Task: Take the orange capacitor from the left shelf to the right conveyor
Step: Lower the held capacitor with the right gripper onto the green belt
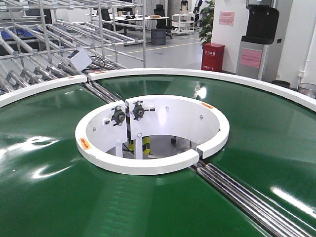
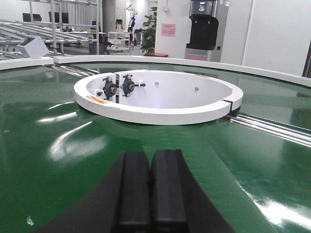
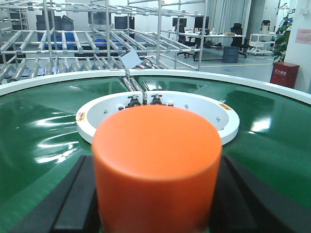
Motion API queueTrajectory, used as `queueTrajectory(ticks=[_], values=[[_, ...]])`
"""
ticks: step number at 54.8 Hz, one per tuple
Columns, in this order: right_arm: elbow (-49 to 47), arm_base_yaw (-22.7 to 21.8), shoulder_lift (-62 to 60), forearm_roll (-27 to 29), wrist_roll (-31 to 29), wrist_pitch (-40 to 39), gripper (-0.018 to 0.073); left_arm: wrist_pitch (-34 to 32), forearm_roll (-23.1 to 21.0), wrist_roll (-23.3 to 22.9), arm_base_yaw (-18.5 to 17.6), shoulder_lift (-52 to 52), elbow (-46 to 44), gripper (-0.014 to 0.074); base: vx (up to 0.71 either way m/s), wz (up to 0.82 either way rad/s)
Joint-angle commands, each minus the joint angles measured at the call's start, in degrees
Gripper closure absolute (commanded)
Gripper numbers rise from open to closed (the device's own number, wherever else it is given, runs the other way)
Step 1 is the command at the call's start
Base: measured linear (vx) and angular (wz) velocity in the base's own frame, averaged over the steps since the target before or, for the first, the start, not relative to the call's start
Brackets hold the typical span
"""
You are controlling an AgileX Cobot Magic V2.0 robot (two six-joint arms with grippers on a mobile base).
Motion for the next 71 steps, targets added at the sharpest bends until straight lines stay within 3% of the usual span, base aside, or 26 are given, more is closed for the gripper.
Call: queueTrajectory(ticks=[1, 28, 38, 45, 56, 71], values=[[-1.3, 0.1, 0.9, -0.7, 0.0, -5.0, 0.0567, -4.7, -0.3, -0.3, -0.4, -0.2, -1.7, 0.0603, 0.03, -0.01], [-1.3, 0.1, 0.9, -0.7, 0.0, -5.1, 0.0567, -4.7, -0.3, -0.3, -0.4, -0.2, -1.7, 0.0603, 0.00, 0.00], [-1.3, 0.1, 2.0, -0.8, 0.0, -10.6, 0.0567, -4.7, -0.3, -0.3, -0.4, -0.2, -1.7, 0.0603, 0.00, 0.00], [-1.3, 0.1, 11.4, -6.4, 0.0, -21.9, 0.0567, -4.7, -0.3, -0.3, -0.4, -0.2, -1.7, 0.0603, 0.00, 0.00], [-1.3, 0.1, 37.6, -6.4, -0.2, -42.3, 0.0567, -4.7, -0.3, -0.3, -0.4, -0.2, -1.7, 0.0603, 0.00, 0.00], [-1.3, 0.1, 74.3, -6.4, -0.6, -81.3, 0.0567, -4.7, -0.3, -0.3, -0.4, -0.2, -1.7, 0.0603, 0.00, 0.00]])
